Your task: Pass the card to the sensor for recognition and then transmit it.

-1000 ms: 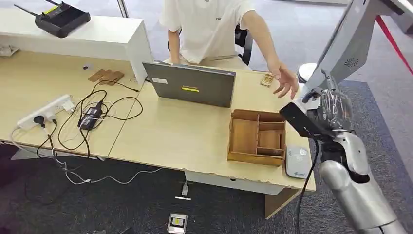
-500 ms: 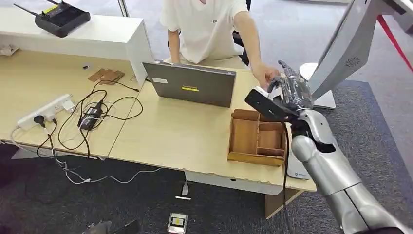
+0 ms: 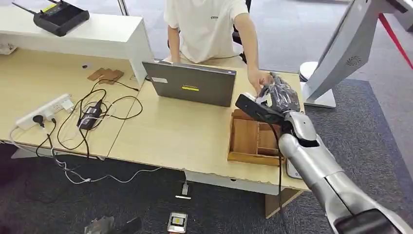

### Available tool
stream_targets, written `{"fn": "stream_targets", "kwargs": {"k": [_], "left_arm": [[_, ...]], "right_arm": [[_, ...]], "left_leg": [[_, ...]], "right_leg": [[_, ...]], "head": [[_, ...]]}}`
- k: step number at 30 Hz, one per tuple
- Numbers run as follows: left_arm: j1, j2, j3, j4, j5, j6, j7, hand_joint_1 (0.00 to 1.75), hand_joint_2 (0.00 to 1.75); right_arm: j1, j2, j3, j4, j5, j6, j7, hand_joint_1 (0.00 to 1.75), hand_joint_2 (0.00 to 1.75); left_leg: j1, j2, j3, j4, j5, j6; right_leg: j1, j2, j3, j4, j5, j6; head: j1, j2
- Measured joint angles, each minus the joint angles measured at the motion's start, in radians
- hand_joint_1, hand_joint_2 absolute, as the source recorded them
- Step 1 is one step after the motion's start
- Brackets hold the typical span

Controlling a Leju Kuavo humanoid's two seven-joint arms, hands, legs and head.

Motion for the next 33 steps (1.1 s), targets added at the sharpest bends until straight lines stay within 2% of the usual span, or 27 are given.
{"fn": "stream_targets", "kwargs": {"k": [8, 13, 20, 27, 33], "left_arm": [[-0.002, 0.002, 0.0, 0.0, -0.005, -0.007, 0.003, 0.0, 0.0], [0.002, 0.002, 0.0, 0.0, -0.001, -0.003, 0.002, 0.0, 0.0], [0.019, 0.003, 0.001, 0.0, 0.016, 0.01, 0.0, 0.0, 0.0], [0.04, 0.003, 0.01, 0.001, 0.031, 0.035, -0.002, 0.0, 0.0], [0.058, 0.008, 0.018, 0.001, 0.041, 0.05, -0.006, 0.0, 0.0]], "right_arm": [[-0.009, 0.015, 0.014, 0.056, -0.029, -0.067, -0.01, 0.0, 1.75], [-0.005, 0.01, 0.009, 0.053, -0.095, -0.113, -0.023, 0.0, 1.75], [0.067, -0.04, -0.026, -0.093, -0.183, -0.133, -0.017, 0.0, 1.75], [0.213, -0.122, -0.074, -0.314, -0.304, -0.123, 0.023, 0.0, 1.75], [0.339, -0.186, -0.105, -0.456, -0.342, -0.122, 0.033, 0.0, 1.75]], "left_leg": [[0.0, 0.0, 0.001, 0.0, 0.0, 0.0], [0.0, 0.001, 0.001, 0.0, 0.0, 0.0], [0.0, 0.0, 0.001, 0.0, 0.0, 0.0], [0.0, 0.001, 0.001, 0.0, 0.0, 0.0], [0.0, 0.001, 0.001, 0.0, 0.0, 0.0]], "right_leg": [[0.0, 0.0, 0.0, 0.0, 0.0, 0.0], [0.0, 0.0, 0.0, 0.0, 0.001, 0.0], [0.0, 0.0, 0.0, -0.001, 0.001, 0.0], [0.0, 0.0, 0.0, -0.001, 0.001, 0.0], [0.0, 0.0, 0.001, -0.001, 0.001, 0.0]], "head": [[0.0, 0.0], [0.0, 0.0], [0.0, 0.0], [0.0, 0.0], [0.0, 0.0]]}}
